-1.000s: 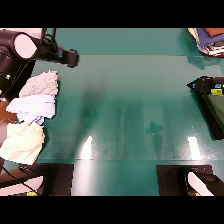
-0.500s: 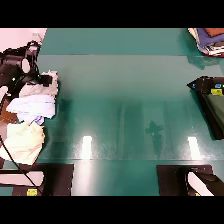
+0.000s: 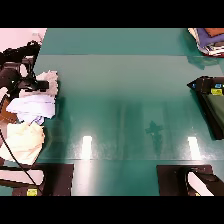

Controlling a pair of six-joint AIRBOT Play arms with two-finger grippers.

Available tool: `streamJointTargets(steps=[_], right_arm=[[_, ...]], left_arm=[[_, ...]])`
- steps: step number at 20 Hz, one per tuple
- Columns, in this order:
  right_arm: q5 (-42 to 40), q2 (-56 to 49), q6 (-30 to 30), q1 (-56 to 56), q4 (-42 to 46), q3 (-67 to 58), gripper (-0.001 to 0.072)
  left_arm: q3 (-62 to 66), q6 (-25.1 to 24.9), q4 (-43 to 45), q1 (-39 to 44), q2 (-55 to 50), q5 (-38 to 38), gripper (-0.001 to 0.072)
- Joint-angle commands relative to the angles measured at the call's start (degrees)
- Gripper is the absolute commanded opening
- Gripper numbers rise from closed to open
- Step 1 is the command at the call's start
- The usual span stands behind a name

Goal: Fold the shirts.

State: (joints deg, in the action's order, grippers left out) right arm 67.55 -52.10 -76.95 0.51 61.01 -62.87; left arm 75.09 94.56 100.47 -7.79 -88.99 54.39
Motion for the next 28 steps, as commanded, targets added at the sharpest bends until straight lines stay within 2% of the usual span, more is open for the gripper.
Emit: streamJointTargets(steps=[1,2,3,7,12,16,19,22,26,27,28], right_arm=[[0.1,0.0,0.0,-0.1,0.0,0.0,0.0015],[0.1,0.0,0.0,0.0,0.0,0.0,0.0015],[0.1,0.0,0.0,-0.1,0.0,0.0,0.0014],[0.0,0.5,0.0,-0.1,-0.1,-0.9,0.0014],[-1.1,0.8,0.0,0.0,0.0,-13.0,0.0014],[-3.1,0.8,0.0,0.0,0.0,-21.5,0.0014],[-2.8,0.8,0.0,0.0,0.0,-24.7,0.0015],[-1.3,0.8,0.0,-0.1,0.0,-25.3,0.0015],[1.5,0.8,0.0,0.0,0.0,-25.3,0.0014],[2.1,0.8,0.0,-0.1,0.0,-25.3,0.0015],[2.7,0.8,0.0,0.0,0.0,-25.3,0.0014]], left_arm=[[0.0,0.0,0.0,-0.2,-0.1,-1.0,0.0352],[0.0,-0.1,0.0,-0.2,-0.1,-1.0,0.0058],[0.0,0.0,-0.2,-0.2,0.0,-0.6,0.0031],[5.7,-0.1,-2.0,-0.2,3.5,7.1,0.0023],[20.4,-4.9,-3.2,4.3,19.5,12.7,0.0021],[31.4,-6.1,-3.2,17.2,28.4,16.2,0.0021],[32.9,-6.5,-3.3,29.9,28.9,20.0,0.0020],[30.1,-6.3,-5.6,42.6,24.8,26.0,0.0021],[25.3,-6.8,-18.6,53.0,16.5,24.0,0.0024],[24.5,-8.6,-22.3,54.3,14.2,22.8,0.0073],[24.1,-10.2,-24.2,55.1,12.3,21.8,0.0355]])
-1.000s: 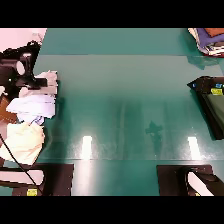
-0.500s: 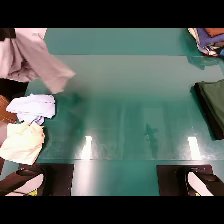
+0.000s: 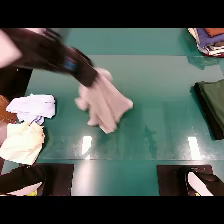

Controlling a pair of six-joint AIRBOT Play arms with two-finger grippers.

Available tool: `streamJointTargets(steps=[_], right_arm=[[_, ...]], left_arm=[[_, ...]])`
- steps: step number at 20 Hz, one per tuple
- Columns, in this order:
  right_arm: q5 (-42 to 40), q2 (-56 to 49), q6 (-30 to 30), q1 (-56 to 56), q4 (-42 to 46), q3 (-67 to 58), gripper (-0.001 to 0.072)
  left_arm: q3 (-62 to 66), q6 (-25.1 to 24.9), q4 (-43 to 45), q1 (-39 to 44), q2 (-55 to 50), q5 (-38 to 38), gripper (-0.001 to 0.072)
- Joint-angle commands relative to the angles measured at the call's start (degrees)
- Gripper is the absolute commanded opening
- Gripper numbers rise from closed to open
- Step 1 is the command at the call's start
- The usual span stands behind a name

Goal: Fold the shirts.

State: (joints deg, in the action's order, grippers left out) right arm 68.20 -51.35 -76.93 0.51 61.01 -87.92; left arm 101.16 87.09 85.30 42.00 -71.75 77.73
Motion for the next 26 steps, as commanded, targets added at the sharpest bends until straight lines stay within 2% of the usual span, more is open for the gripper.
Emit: streamJointTargets(steps=[1,5,7,11,14,19,22,25,26], right_arm=[[2.6,0.0,0.0,0.0,0.0,-0.2,0.0015],[4.4,0.0,0.0,0.0,0.0,-0.2,0.0015],[4.4,0.0,0.0,-0.1,0.0,-0.2,0.0015],[4.4,0.0,0.0,0.0,0.0,-0.2,0.0015],[4.4,0.0,0.0,0.0,0.0,-0.2,0.0015],[4.4,0.0,0.0,0.0,0.0,-0.2,0.0014],[4.4,0.0,0.0,-0.1,0.0,-0.2,0.0014],[4.4,0.0,0.0,-0.1,0.0,-0.2,0.0015],[4.4,0.0,0.0,-0.1,0.0,-0.2,0.0014]], left_arm=[[-1.9,-2.7,-9.1,5.5,-6.7,-2.3,0.0604],[-1.9,-1.4,3.4,-0.2,-7.1,-0.6,0.0616],[-3.0,0.3,3.8,-7.3,-7.2,1.5,0.0616],[-16.1,1.0,-9.4,-20.0,-7.2,-2.6,0.0616],[-30.2,-1.9,-19.5,-24.3,-7.2,-9.2,0.0616],[-45.6,-8.7,-32.3,-25.0,-7.6,-21.5,0.0615],[-48.1,-12.6,-37.9,-24.5,-9.4,-22.6,0.0615],[-48.1,-12.5,-38.2,-22.8,-11.1,-23.9,0.0613],[-48.1,-12.5,-38.5,-22.6,-11.2,-24.4,0.0553]])
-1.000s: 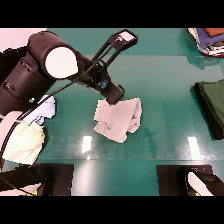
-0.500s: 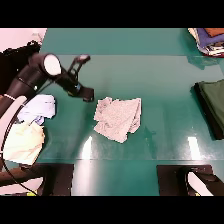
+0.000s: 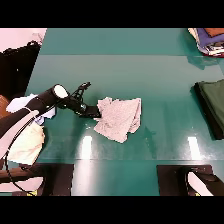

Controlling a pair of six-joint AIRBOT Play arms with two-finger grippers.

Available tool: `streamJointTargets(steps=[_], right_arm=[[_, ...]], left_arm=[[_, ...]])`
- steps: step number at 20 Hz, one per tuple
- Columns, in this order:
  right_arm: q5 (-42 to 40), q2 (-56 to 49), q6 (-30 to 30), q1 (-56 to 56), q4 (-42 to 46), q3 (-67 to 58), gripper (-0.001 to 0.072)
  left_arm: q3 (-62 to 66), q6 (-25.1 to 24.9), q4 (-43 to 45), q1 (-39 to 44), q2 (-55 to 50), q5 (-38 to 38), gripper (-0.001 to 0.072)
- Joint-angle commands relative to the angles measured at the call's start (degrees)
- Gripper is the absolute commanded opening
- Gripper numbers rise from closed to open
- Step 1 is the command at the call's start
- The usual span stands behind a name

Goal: Fold the shirts.

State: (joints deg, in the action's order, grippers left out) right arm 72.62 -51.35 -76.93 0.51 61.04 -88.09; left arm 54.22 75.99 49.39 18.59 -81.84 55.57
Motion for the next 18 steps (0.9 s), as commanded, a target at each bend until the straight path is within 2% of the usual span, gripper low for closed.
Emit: streamJointTargets(steps=[1,2,3,4,10,14,15,16,17,18], right_arm=[[0.0,0.0,0.0,0.0,0.0,0.0,0.0015],[0.0,0.0,0.0,0.0,0.0,0.0,0.0014],[0.1,0.0,0.0,-0.1,0.0,0.0,0.0015],[0.5,0.0,0.0,0.0,0.0,0.0,0.0015],[8.8,-1.2,0.0,0.0,0.6,1.9,0.0014],[8.0,-2.6,0.0,-0.1,-0.2,17.3,0.0028],[6.7,-3.3,0.0,-0.1,-1.2,22.2,0.0173],[4.9,-4.5,0.0,-0.2,-3.2,27.5,0.0411],[3.0,-6.1,0.0,-0.6,-6.3,32.5,0.0490],[0.6,-8.0,0.0,-1.3,-9.0,36.4,0.0490]], left_arm=[[-1.1,-1.4,-2.9,0.9,-1.1,-2.7,0.0335],[-1.0,-1.4,-3.1,0.9,-1.1,-2.7,0.0178],[-0.6,-1.4,-3.1,0.9,-1.1,-2.7,0.0056],[0.3,-1.0,-2.8,0.9,-1.0,-2.3,0.0023],[13.4,-1.0,1.4,-8.2,6.8,6.7,0.0022],[21.2,-1.0,5.6,-12.0,13.0,7.0,0.0023],[22.2,-1.0,6.4,-12.0,13.6,7.1,0.0023],[22.6,-1.0,6.5,-12.0,14.1,7.1,0.0023],[22.6,-1.0,6.5,-12.0,14.1,7.2,0.0022],[22.6,-1.0,6.9,-12.0,14.0,7.6,0.0023]])
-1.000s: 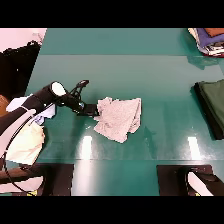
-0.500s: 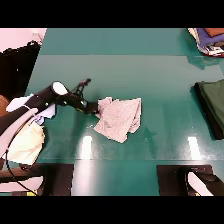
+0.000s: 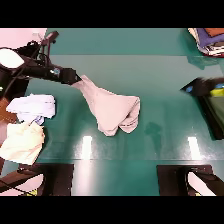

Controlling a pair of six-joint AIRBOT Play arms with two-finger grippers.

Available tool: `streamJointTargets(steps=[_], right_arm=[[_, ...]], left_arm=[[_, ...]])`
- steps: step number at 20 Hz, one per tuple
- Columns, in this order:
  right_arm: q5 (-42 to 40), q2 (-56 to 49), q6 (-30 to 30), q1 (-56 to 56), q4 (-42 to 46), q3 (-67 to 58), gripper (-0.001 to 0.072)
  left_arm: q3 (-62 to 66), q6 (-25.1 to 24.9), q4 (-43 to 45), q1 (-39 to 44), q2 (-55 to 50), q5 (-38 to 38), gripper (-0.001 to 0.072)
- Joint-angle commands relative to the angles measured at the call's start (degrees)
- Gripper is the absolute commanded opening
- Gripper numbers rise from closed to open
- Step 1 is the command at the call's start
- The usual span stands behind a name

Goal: Fold the shirts.

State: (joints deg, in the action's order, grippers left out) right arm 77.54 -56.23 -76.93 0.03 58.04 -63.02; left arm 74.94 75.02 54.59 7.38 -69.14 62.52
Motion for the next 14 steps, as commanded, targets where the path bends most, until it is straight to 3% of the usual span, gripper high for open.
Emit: streamJointTargets(steps=[1,6,11,14], right_arm=[[-7.1,-5.5,0.6,-2.2,-8.6,14.6,0.0490],[-19.6,-17.3,2.9,-13.0,-14.1,17.5,0.0480],[-18.6,-27.7,2.9,-23.0,-14.9,10.1,0.0480],[-18.6,-31.6,2.9,-26.4,-14.9,6.3,0.0440]], left_arm=[[1.8,0.0,2.0,-0.7,1.3,0.9,0.0023],[1.8,0.0,2.3,-0.7,1.3,1.6,0.0023],[1.8,0.0,2.3,-0.7,1.3,1.6,0.0023],[1.8,0.0,2.4,-0.7,1.3,1.6,0.0023]])
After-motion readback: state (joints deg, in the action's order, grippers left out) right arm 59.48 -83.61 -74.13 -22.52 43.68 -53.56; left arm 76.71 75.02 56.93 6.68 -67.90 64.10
